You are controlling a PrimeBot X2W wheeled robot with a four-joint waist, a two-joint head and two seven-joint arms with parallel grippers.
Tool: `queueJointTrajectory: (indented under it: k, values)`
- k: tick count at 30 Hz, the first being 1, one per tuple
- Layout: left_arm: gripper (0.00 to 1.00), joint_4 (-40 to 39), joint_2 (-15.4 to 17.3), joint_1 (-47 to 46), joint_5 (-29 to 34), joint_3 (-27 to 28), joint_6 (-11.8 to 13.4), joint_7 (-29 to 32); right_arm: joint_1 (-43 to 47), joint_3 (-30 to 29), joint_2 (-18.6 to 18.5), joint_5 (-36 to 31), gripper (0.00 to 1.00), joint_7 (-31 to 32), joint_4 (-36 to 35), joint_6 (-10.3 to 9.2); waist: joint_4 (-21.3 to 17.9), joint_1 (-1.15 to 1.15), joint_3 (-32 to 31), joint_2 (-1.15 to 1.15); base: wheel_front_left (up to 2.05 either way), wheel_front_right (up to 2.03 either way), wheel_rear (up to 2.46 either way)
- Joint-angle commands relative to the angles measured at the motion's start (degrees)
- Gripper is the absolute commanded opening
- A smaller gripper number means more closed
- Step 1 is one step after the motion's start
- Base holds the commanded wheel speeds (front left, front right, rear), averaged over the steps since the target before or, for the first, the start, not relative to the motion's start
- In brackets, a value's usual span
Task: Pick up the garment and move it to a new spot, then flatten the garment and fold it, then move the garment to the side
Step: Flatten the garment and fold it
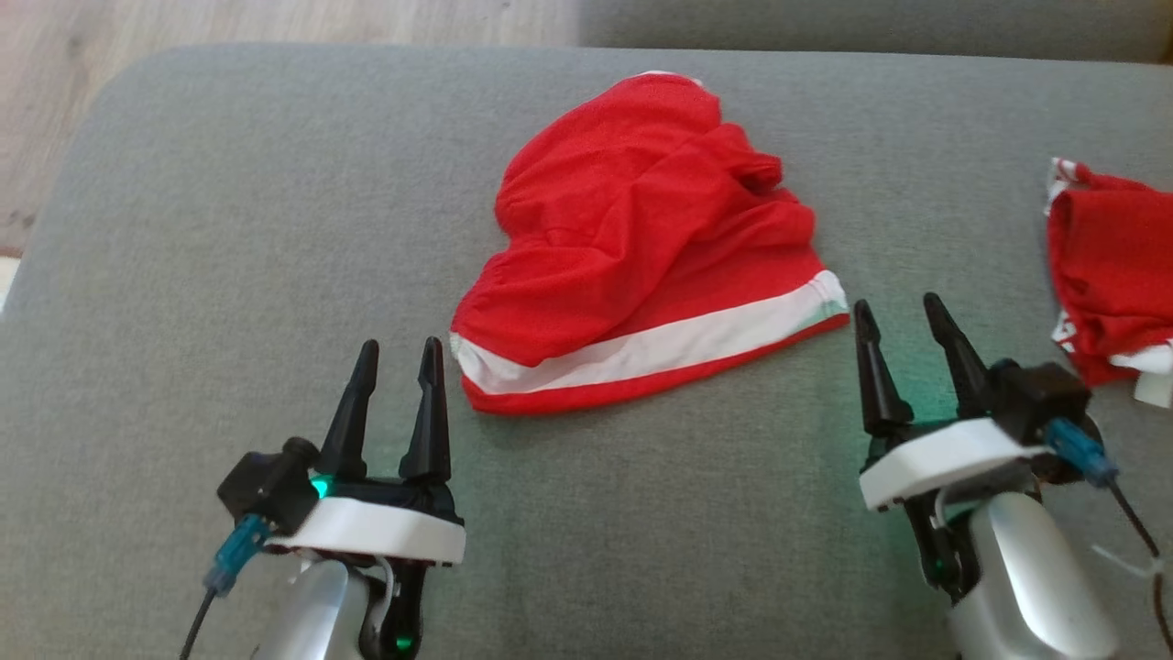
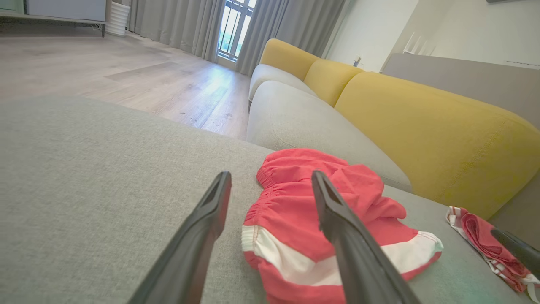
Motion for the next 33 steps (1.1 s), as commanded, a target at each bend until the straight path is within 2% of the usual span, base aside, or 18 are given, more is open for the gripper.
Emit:
queueJointTrajectory:
  k: [1, 9, 12, 20, 21, 22, 23, 24, 29, 33]
  values:
    - [1.00, -1.3, 0.4, -2.7, -0.4, 1.0, -0.3, -0.5, -2.9, 1.6, 0.7, 0.6, 1.00, 0.5, -0.4, -0.04, 0.9, 0.00, 0.7, 0.00, 0.00, 0.00, 0.00]
    - [1.00, -0.6, 0.4, -3.8, -0.6, -0.1, -0.3, -0.5, -8.4, 1.8, 0.7, 2.8, 1.00, 3.2, 8.4, -0.04, 2.8, 0.00, 1.9, 0.00, 0.00, 0.00, 0.00]
    - [1.00, -0.6, 0.4, -4.0, -0.6, -0.4, -0.3, -0.5, -10.5, 1.8, 0.7, 0.6, 1.00, 3.7, 12.4, -0.04, 3.3, 0.00, 2.4, 0.00, 0.00, 0.00, 0.00]
    - [1.00, -0.3, 0.4, -4.5, -0.6, -1.0, -0.3, -0.5, -15.1, 4.2, 0.7, 0.5, 1.00, 2.4, 20.1, -0.04, 3.9, 0.00, 3.5, 0.00, 0.00, 0.00, 0.00]
    - [1.00, -0.2, 0.4, -4.5, -0.6, -1.0, -0.3, -0.5, -15.5, 4.5, 0.7, 0.6, 0.81, 2.0, 20.7, -0.04, 3.9, 0.00, 3.5, 0.00, 0.00, 0.00, 0.00]
    - [1.00, -0.2, 0.4, -4.5, -0.6, -1.0, -0.3, -0.5, -15.5, 4.5, 0.7, 0.6, 0.81, 2.0, 20.7, -0.04, 3.9, 0.00, 3.5, 0.00, 0.00, 0.00, 0.00]
    - [1.00, -0.1, 0.4, -4.6, -0.6, -0.9, -0.3, -0.5, -15.9, 4.8, 0.7, 0.7, 0.32, 1.6, 21.3, -0.04, 3.8, 0.00, 3.5, 0.00, 0.00, 0.00, 0.00]
    - [1.00, -0.1, 0.4, -4.6, -0.6, -0.9, -0.3, -0.5, -16.3, 5.2, 0.7, 0.6, 0.00, 1.0, 21.7, -0.04, 3.8, 0.00, 3.4, 0.00, 0.00, 0.00, 0.00]
    - [1.00, 0.3, 0.4, -4.3, -0.3, -0.3, -0.3, -0.5, -17.3, 4.9, 0.7, 0.0, 0.00, -1.3, 23.2, -0.04, 3.1, 0.00, 2.6, 0.00, 0.00, 0.00, 0.00]
    - [1.00, 0.3, 0.4, -4.0, -0.2, 0.2, -0.3, -0.5, -17.1, 0.5, 0.6, -1.4, 0.00, -2.8, 23.4, -0.04, 2.3, 0.00, 1.7, 0.00, 0.00, 0.00, 0.00]
